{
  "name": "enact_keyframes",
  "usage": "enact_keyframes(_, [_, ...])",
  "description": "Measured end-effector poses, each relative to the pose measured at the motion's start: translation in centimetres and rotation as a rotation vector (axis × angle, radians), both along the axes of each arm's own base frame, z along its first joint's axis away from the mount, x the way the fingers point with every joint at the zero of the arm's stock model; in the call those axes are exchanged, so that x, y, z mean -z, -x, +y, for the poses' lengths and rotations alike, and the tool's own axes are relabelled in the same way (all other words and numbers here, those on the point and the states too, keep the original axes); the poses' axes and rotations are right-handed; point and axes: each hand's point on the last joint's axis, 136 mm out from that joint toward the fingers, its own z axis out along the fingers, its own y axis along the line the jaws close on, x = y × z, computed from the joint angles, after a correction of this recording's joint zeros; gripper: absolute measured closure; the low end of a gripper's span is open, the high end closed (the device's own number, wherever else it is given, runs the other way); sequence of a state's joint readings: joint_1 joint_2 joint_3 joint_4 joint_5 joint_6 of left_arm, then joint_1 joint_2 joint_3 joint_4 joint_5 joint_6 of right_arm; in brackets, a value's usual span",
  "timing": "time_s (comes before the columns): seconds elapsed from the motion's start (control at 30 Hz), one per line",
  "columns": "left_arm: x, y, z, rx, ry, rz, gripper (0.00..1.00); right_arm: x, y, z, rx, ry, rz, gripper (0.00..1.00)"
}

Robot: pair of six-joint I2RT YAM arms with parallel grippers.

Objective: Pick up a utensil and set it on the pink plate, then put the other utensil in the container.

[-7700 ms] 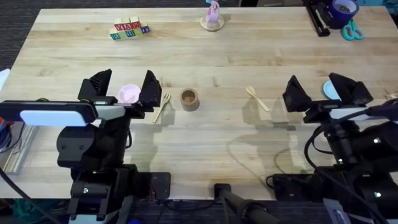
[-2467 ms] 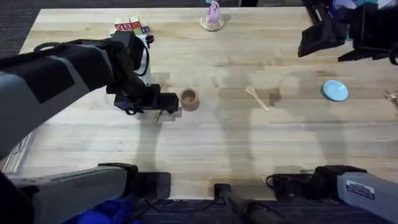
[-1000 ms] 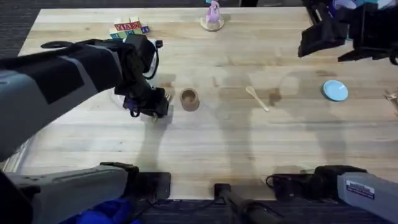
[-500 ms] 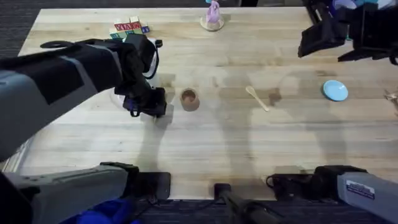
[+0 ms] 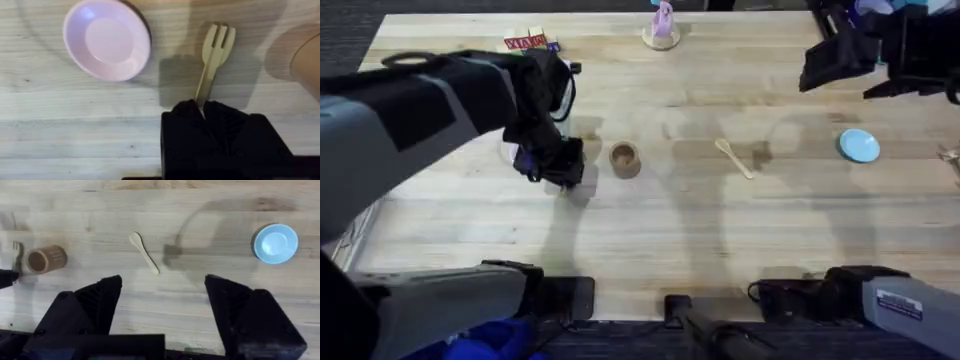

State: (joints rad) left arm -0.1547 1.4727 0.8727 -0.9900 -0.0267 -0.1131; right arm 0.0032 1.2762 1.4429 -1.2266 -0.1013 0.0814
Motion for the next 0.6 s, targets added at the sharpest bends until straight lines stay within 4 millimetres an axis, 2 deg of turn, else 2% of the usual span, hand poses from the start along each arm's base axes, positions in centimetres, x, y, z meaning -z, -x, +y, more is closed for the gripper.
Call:
enact_keyframes(0.27, [-2.2,-2.1,0.2,0.001,-0.022,-0.056,0.959,0.0,-0.1,0.0,0.000,0.000,-0.004,0.005])
enact_keyframes(0.6, [-2.8,-2.4,1.0,-0.010,-0.044,-0.064,0.959,-0.2,-0.4,0.0,0.000,0.000,-0.019,0.005])
